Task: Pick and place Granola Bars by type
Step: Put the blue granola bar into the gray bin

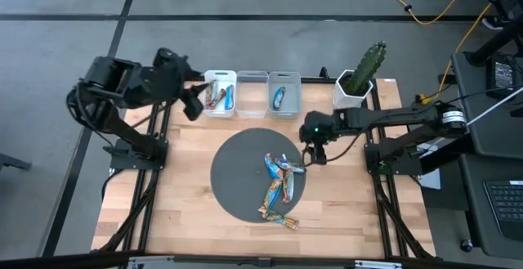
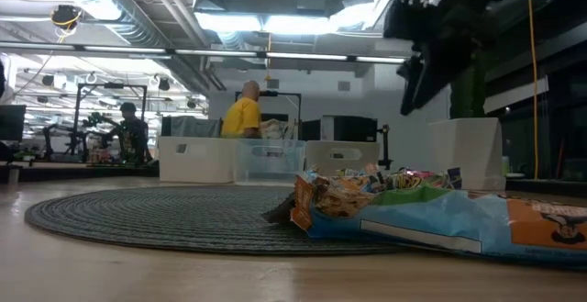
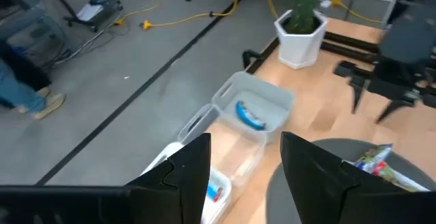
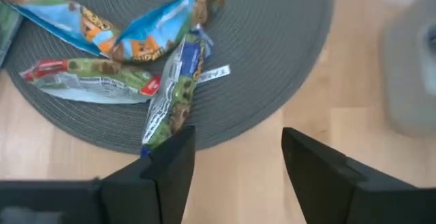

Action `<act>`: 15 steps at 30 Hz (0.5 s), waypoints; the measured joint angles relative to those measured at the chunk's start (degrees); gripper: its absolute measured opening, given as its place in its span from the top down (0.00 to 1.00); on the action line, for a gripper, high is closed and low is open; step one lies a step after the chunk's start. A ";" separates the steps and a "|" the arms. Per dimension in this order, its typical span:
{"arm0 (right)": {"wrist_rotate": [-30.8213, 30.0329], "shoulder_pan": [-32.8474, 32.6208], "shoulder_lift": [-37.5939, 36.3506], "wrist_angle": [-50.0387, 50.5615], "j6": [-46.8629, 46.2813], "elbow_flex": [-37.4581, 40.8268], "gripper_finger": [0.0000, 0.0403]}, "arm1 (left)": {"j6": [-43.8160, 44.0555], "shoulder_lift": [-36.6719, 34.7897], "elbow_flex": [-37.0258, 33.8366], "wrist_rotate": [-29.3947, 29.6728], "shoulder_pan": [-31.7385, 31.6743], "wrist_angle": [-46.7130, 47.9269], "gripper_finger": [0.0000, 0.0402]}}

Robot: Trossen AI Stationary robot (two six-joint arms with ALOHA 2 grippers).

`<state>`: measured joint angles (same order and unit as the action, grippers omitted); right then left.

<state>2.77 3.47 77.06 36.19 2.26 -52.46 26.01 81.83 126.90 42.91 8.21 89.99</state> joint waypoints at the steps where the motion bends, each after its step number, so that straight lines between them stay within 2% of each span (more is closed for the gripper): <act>1: 0.02 -0.74 0.62 -1.02 -0.91 0.82 0.45 | 1.01 -1.52 -2.11 0.44 0.00 -0.11 0.58; 8: -0.35 -5.42 5.21 -7.02 -3.87 3.77 0.45 | 7.19 -13.49 -21.88 1.04 0.46 -3.81 0.58; 12: -0.33 -7.62 7.16 -8.84 -4.27 3.75 0.45 | 10.67 -23.06 -35.65 0.56 1.16 -13.51 0.58; 15: -0.86 -8.39 8.70 -8.33 -6.74 3.77 0.45 | 10.08 -29.49 -44.19 -2.64 2.08 -21.92 0.58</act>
<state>1.91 -4.92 85.76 27.86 -4.48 -48.69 36.09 52.34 82.71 40.27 10.29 68.08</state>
